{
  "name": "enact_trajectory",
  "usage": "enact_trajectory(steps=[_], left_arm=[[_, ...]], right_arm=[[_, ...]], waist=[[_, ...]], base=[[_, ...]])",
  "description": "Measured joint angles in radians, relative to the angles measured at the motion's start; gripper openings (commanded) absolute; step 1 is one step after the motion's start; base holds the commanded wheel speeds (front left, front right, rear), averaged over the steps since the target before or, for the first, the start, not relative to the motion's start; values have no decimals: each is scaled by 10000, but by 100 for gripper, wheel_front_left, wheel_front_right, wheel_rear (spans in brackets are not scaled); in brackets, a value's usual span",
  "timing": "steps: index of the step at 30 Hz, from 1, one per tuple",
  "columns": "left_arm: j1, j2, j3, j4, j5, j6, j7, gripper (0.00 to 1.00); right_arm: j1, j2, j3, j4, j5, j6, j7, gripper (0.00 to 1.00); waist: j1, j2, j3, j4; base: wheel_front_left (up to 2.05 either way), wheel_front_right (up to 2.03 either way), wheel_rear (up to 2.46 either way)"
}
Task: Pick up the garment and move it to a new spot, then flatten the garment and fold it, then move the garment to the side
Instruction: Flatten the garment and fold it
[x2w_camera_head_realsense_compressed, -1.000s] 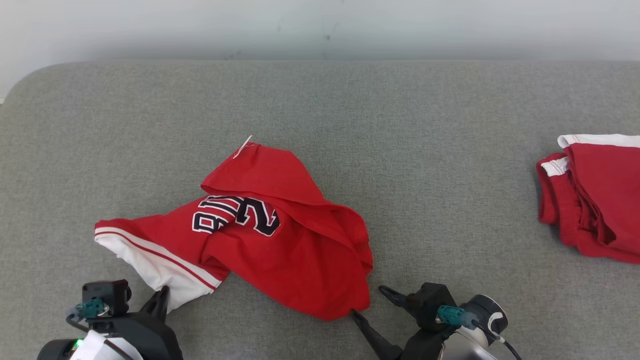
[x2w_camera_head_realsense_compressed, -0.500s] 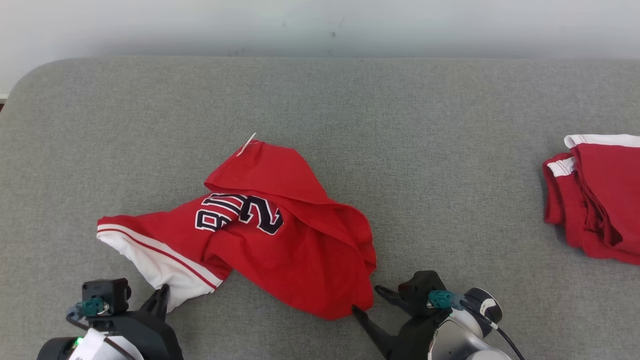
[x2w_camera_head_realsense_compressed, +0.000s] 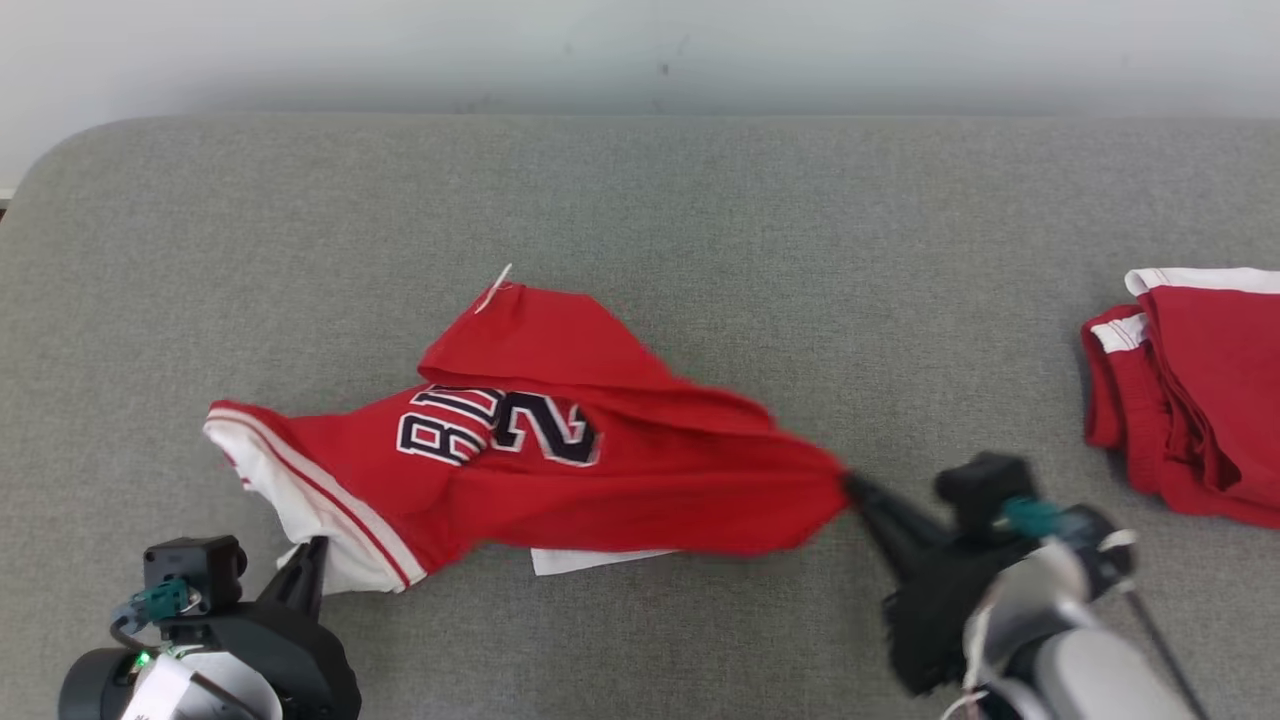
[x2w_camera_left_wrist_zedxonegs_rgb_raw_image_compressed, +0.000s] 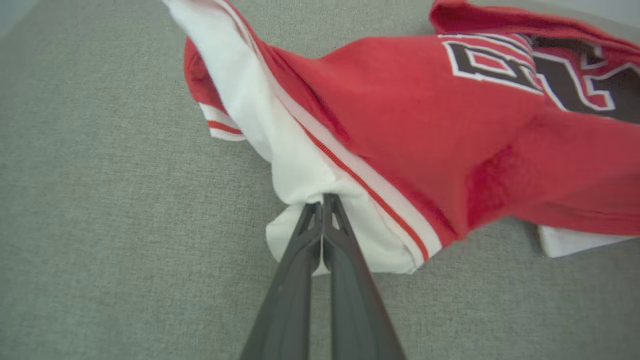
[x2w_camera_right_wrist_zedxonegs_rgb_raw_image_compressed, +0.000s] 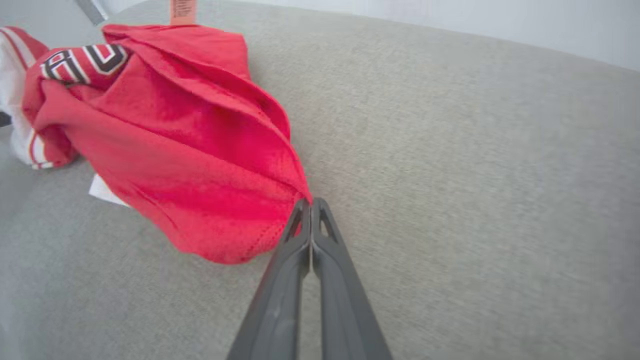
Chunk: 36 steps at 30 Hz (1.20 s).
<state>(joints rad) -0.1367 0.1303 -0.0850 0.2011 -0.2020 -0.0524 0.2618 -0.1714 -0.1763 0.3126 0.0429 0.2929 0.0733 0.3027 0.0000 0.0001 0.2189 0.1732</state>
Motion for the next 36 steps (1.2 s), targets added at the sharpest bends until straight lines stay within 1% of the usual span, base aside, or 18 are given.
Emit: enact_trajectory(steps=[5, 8, 12, 16, 19, 21, 27, 28, 29, 36], left_arm=[[-2, 50, 35, -40, 8, 54, -196, 0], [-1, 50, 15, -100, 19, 52, -261, 0], [-11, 12, -161, -123, 38, -4, -268, 0], [-19, 4, -182, -194, 73, -4, -336, 0], [-27, 8, -192, -245, 81, -4, -337, 0], [-27, 21, -196, -245, 82, -4, -337, 0], [-27, 0, -313, -238, 92, -17, -337, 0], [-29, -6, -337, -230, 92, -21, -337, 0], [-35, -8, -362, -221, 92, -21, -337, 0], [-116, -10, -435, -178, 92, -94, -337, 0]], right_arm=[[-34, -587, -1001, -196, -48, -543, -309, 0], [-33, -717, -1281, -443, -56, -721, -408, 0], [26, -809, -1546, -698, -48, -832, -564, 0], [321, -767, -1701, -1187, 219, -838, -658, 0], [686, -763, -1626, -1434, 447, -819, -631, 0], [851, -731, -1452, -1427, 581, -708, -470, 0], [784, -596, -1103, -874, 583, -648, -63, 0], [779, -602, -1053, -750, 550, -648, 6, 45], [779, -600, -1014, -652, 522, -650, 65, 100], [938, -650, -849, -428, 485, -658, 499, 100]], waist=[[0, 0, -56, -148], [0, 0, -83, -256], [0, 0, -85, -336], [0, 0, -85, -336], [0, 0, -93, -317], [0, 0, -94, -307], [0, 0, -55, -306], [0, 0, -44, -305], [0, 0, -36, -301], [0, 0, -19, -249]], base=[[0, 0, 0], [0, 0, 0], [0, 0, 0], [0, 0, 0], [0, 0, 0], [0, 0, 0], [0, 0, 0], [0, 0, 0], [0, 0, 0], [0, 0, 0]])
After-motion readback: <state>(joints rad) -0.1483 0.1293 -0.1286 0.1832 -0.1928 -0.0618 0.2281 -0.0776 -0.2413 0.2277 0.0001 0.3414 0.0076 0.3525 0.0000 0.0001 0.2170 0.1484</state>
